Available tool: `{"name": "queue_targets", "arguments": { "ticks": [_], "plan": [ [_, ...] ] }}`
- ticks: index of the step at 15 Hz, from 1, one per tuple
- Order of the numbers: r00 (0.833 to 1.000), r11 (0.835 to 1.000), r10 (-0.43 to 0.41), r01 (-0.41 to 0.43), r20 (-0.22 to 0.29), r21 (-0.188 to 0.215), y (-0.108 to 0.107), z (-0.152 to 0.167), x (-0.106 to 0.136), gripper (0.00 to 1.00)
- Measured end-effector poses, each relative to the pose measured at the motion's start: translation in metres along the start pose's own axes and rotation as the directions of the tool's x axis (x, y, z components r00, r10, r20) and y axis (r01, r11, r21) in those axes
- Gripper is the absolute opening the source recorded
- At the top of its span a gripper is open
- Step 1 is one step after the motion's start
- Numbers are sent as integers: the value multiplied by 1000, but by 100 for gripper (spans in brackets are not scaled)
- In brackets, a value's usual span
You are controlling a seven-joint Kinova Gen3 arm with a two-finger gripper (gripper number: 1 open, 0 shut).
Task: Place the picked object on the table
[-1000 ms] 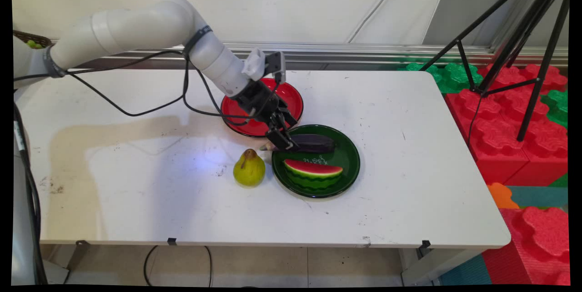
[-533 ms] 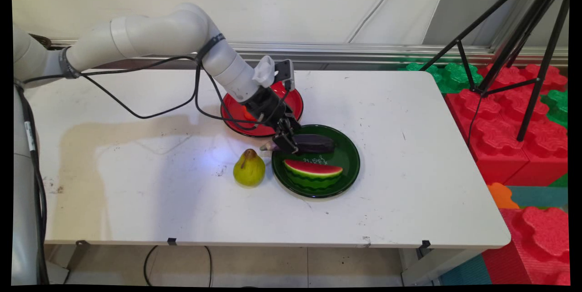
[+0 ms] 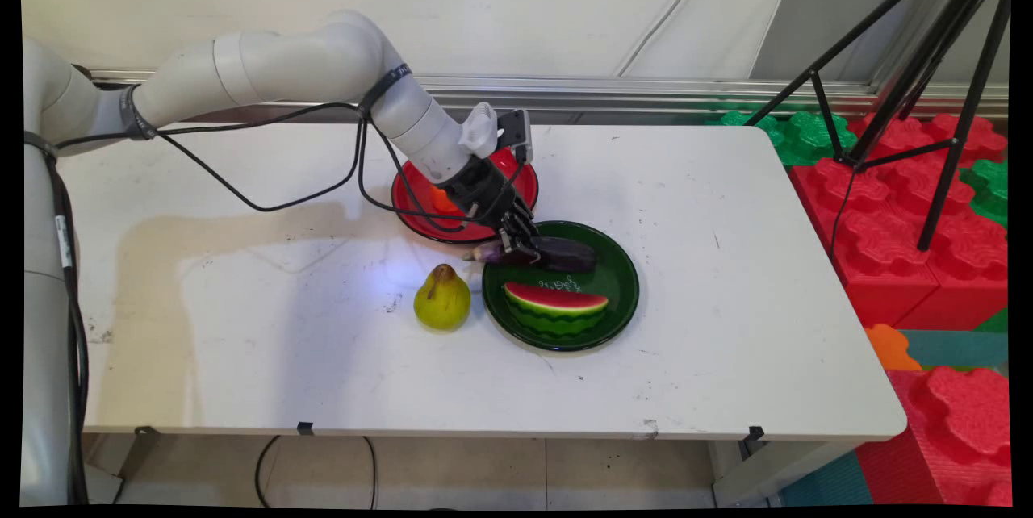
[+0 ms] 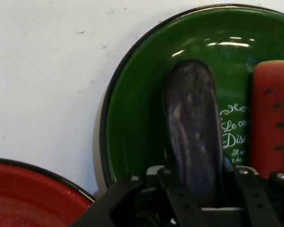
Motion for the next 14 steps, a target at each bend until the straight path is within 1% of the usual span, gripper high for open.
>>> {"name": "queue_targets", "arguments": {
  "ticks": [7,14],
  "plan": [
    [1000,1000,6,-5,-7,7,-2,-3,3,0],
    [999,1000,-2,3,-40,30,5,-26,2,0]
  ]
}}
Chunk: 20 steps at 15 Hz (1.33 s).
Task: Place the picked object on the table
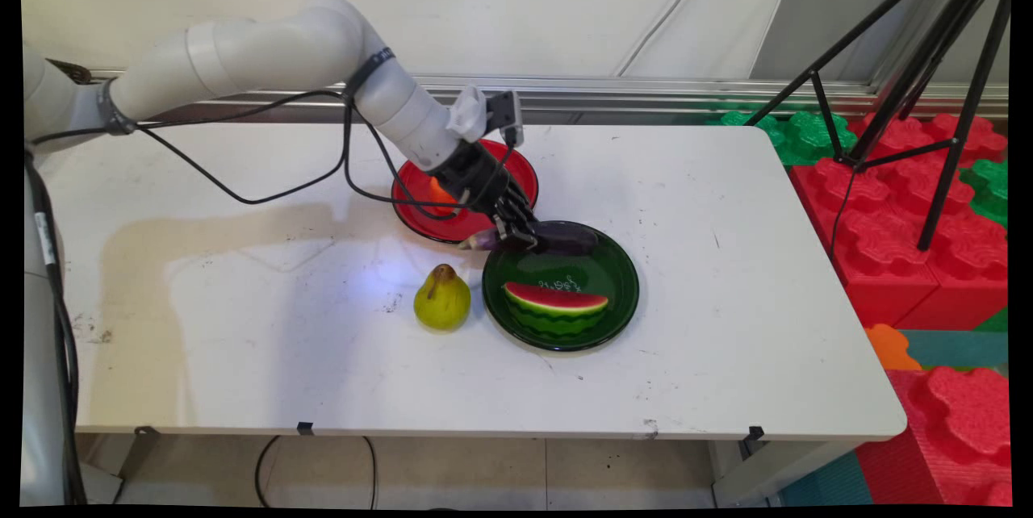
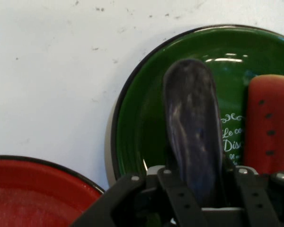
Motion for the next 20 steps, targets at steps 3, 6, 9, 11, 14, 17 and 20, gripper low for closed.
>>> {"name": "queue_targets", "arguments": {
  "ticks": [3,6,9,11,14,17,20],
  "plan": [
    [1000,1000,-1,2,-22,14,5,-20,-1,0],
    [999,1000,-5,6,-43,29,11,-42,-6,0],
    [999,999,1,1,-52,37,15,-60,-11,0],
    [998,999,9,-7,-57,40,18,-73,-15,0],
    [998,999,23,-21,-59,43,24,-95,-22,0],
    [998,998,41,-39,-54,43,29,-118,-32,0],
    [997,998,58,-56,-41,42,34,-141,-44,0]
  ]
}}
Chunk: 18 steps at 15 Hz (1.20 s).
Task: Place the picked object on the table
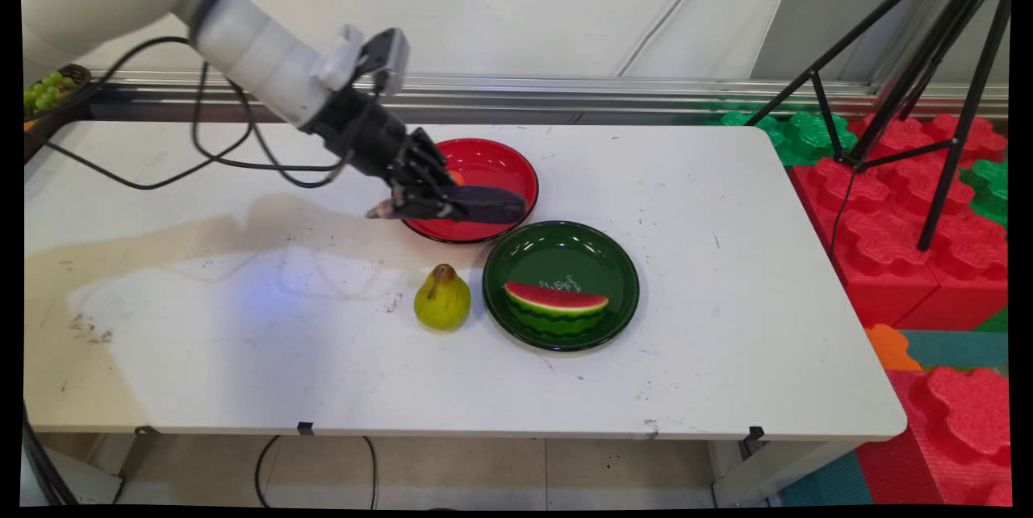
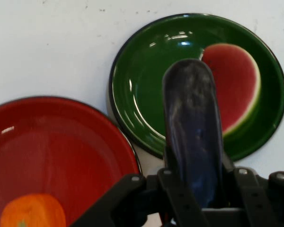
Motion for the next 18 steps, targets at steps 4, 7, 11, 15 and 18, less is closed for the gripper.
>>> {"name": "queue_targets", "arguments": {
  "ticks": [4,7,11,15,18],
  "plan": [
    [999,1000,22,-22,36,-5,5,-28,-19,0],
    [997,999,40,-39,69,-12,8,-47,-36,0],
    [992,998,60,-58,109,-22,10,-62,-56,0],
    [987,997,68,-63,146,-36,12,-62,-75,0],
    [984,998,63,-56,167,-42,13,-57,-87,0]
  ]
}}
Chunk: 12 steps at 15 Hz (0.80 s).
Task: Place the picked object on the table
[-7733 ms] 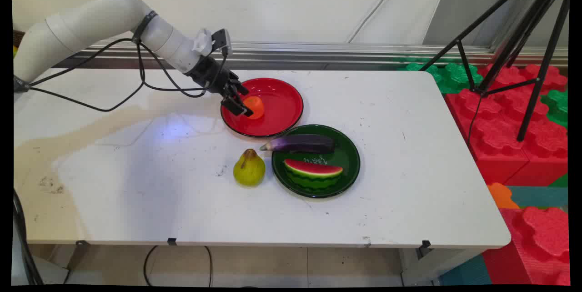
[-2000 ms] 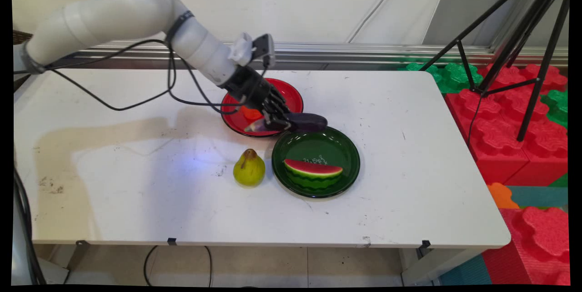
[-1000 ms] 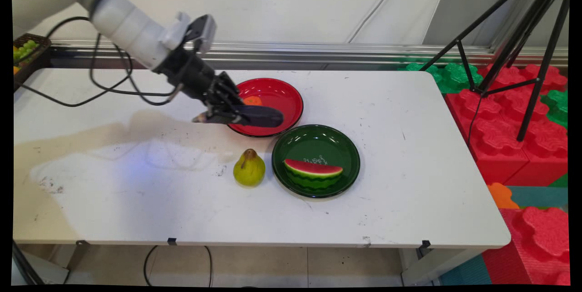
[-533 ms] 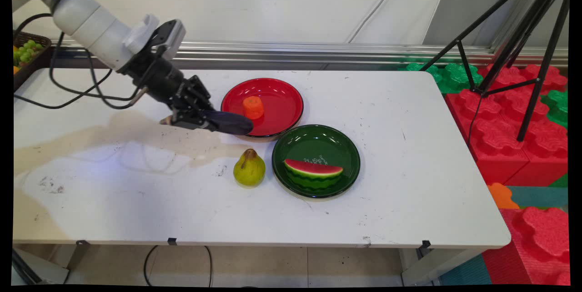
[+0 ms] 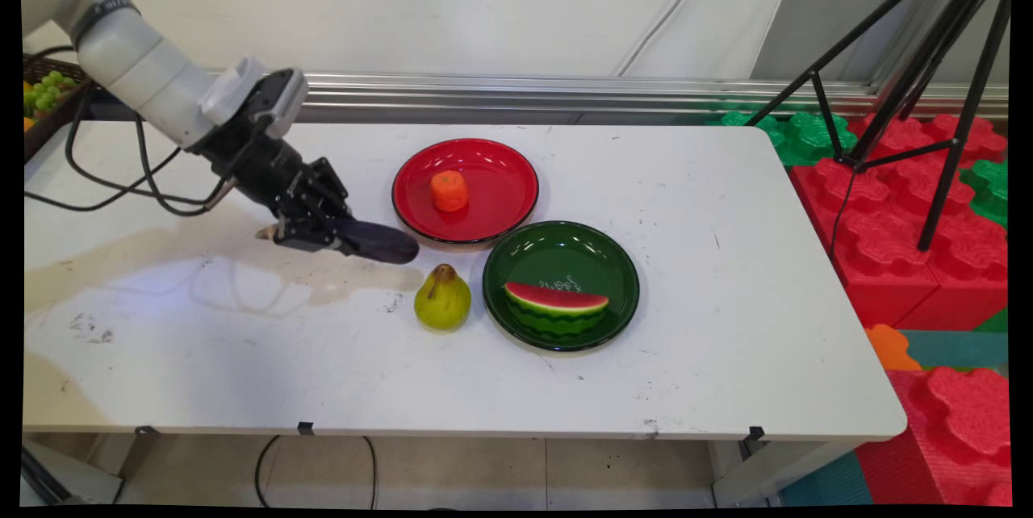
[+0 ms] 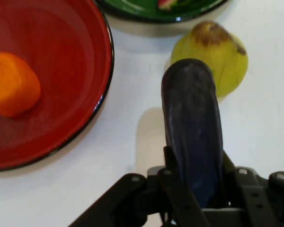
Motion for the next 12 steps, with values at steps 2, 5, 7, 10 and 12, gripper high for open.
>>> {"name": "queue_targets", "arguments": {
  "ticks": [2,5,7,10,12],
  "plan": [
    [1000,1000,-8,8,21,-8,1,10,-10,0],
    [998,999,-32,33,45,-24,3,26,-23,0],
    [997,998,-53,54,50,-32,4,37,-28,0],
    [996,996,-74,75,51,-36,3,49,-33,0],
    [995,996,-84,86,55,-39,3,55,-37,100]
  ]
}}
